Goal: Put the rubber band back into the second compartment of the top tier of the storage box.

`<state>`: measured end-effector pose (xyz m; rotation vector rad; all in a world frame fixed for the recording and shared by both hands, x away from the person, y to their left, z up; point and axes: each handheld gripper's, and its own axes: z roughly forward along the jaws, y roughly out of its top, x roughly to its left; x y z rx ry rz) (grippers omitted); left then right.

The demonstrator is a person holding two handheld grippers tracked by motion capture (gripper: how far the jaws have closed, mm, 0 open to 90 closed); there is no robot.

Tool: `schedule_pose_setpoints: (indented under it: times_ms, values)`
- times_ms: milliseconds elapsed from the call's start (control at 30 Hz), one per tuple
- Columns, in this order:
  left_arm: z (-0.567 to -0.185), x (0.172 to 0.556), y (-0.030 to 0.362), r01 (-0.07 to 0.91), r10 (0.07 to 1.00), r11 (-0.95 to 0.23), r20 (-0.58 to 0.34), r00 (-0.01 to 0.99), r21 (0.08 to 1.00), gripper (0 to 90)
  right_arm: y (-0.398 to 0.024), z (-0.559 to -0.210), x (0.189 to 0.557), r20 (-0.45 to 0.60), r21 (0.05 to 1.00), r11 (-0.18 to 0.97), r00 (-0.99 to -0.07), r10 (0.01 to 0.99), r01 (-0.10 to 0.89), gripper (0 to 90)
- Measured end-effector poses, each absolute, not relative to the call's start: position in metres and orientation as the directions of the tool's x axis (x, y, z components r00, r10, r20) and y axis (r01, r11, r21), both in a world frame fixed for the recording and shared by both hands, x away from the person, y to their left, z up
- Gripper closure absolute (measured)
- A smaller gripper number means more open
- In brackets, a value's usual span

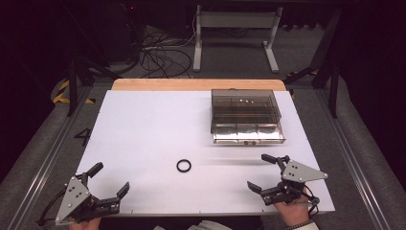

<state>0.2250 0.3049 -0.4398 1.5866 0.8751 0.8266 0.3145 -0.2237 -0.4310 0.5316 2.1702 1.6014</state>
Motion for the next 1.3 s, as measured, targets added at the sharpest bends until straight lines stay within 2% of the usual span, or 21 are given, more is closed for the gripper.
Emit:
schedule_pose_setpoints:
  times_ms: [233,633,1300]
  values:
    - [-0.440,0.226,0.305,0.115,0.873,-0.142,0.069,0.483,0.983,0.8,-0.225,-0.429,0.312,-0.087,0.960,0.273,-0.848,0.523,0.070,4.1]
    - [-0.438,0.223,0.298,0.102,0.861,-0.203,0.128,0.492,0.974,1.3,-0.225,-0.429,0.313,-0.082,0.959,0.272,-0.845,0.528,0.077,4.3]
    - [-0.439,0.224,0.298,0.107,0.858,-0.196,0.118,0.500,0.975,1.3,-0.215,-0.422,0.318,-0.061,0.950,0.294,-0.856,0.513,0.109,5.2]
